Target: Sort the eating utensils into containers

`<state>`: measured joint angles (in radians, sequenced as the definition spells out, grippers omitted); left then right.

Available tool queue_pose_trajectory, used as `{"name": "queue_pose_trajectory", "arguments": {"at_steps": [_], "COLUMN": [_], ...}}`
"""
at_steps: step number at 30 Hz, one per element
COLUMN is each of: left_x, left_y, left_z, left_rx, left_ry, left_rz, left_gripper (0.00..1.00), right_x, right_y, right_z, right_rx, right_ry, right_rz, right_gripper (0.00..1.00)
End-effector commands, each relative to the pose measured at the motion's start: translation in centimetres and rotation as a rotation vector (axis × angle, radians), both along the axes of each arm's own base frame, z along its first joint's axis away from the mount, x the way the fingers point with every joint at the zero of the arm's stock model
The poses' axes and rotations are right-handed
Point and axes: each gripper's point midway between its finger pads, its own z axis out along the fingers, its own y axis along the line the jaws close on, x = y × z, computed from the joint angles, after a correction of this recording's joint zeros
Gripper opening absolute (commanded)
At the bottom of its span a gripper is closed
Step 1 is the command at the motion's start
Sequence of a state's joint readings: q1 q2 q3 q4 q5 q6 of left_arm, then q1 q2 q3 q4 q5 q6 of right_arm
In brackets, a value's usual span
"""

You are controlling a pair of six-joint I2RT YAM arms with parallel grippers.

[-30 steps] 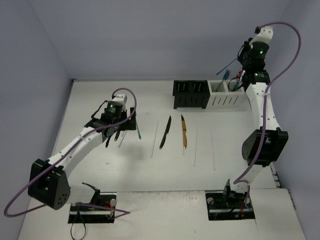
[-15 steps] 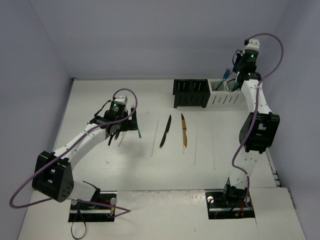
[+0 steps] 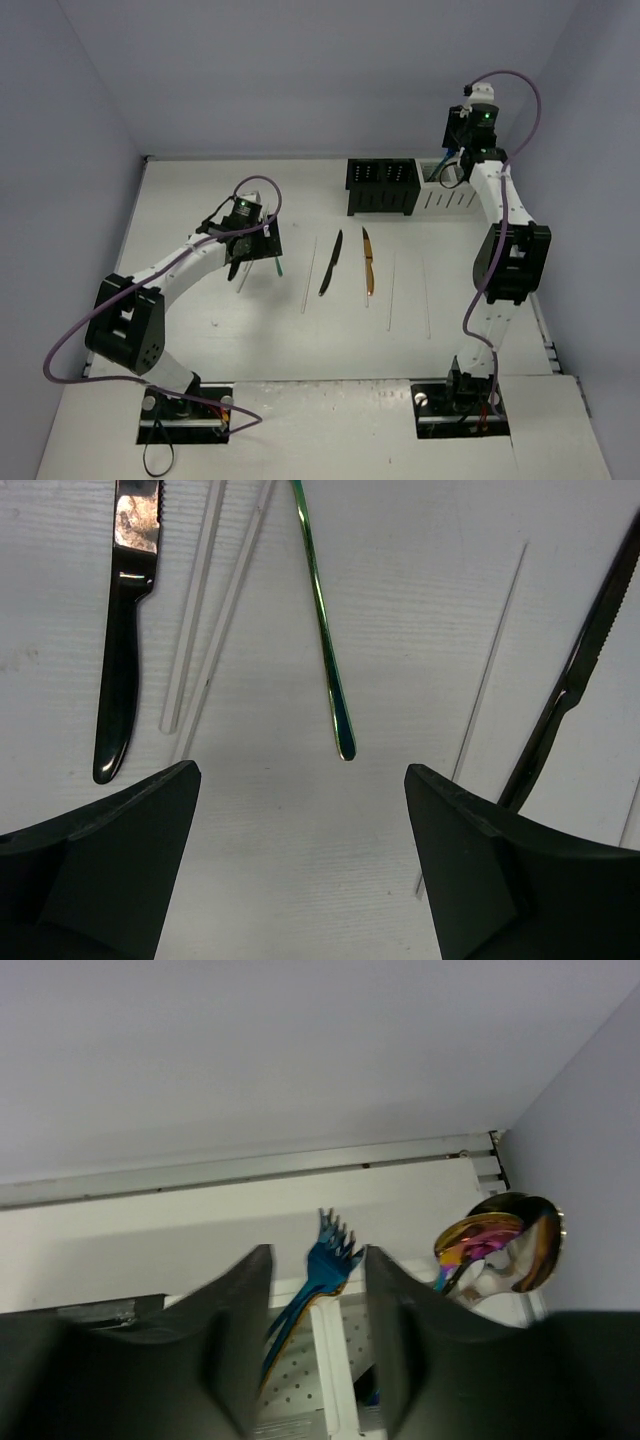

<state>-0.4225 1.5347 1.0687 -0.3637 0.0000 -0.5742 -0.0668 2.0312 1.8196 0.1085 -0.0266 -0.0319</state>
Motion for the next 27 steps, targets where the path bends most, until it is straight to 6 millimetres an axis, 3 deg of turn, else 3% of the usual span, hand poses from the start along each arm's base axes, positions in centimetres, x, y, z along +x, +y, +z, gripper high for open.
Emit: {"name": "queue_pose_trajectory", "arguments": {"at_steps": [1,5,8,13,15,16,23,27], "left_x": [1.8,2.2,2.9,3.7,4.2,4.4,7.0,7.6], "left_y": [-1.2,-1.7,-2.3,-2.9,-3.0,-2.9,-2.9,-1.8], "left_z": [2.6,2.6,2.3,0.8,0.5,-0.4,-2.5,-3.7], "left_rx": [-0.082,-0.099,-0.089,-0.071,-0.056,-0.042,0.021,0.043], "left_ry": [-0.048,-0.031,-0.022,0.003,0.013,0.031,0.053,0.088], "left_rz": [0.066,0.092,0.102,0.144,0.152,0.157,0.201,0.232], "left_gripper": [0.77,0.69,0.65,0.54,0.52,0.51,0.45,0.45], "right_x": [-0.6,-4.6,-7.5,-14.5,-17.3,-18.1,-21.5,-22.6], "right_y": [1.7,3.9,7.0,9.8,10.1,10.3,13.3,13.6], "right_z": [5.7,10.3,11.0,8.3,8.4,6.6,5.7,5.5], "right_rx": [-0.014,0.012,0.101,0.251,0.295,0.306,0.429,0.441], "right_ry": [-0.133,-0.202,-0.217,-0.162,-0.175,-0.139,-0.104,-0.105], "right_rz": [0.022,-0.009,0.006,0.052,0.058,0.067,0.212,0.226], "right_gripper": [0.45,0.5,0.52,0.53,0.54,0.54,0.54,0.54]}}
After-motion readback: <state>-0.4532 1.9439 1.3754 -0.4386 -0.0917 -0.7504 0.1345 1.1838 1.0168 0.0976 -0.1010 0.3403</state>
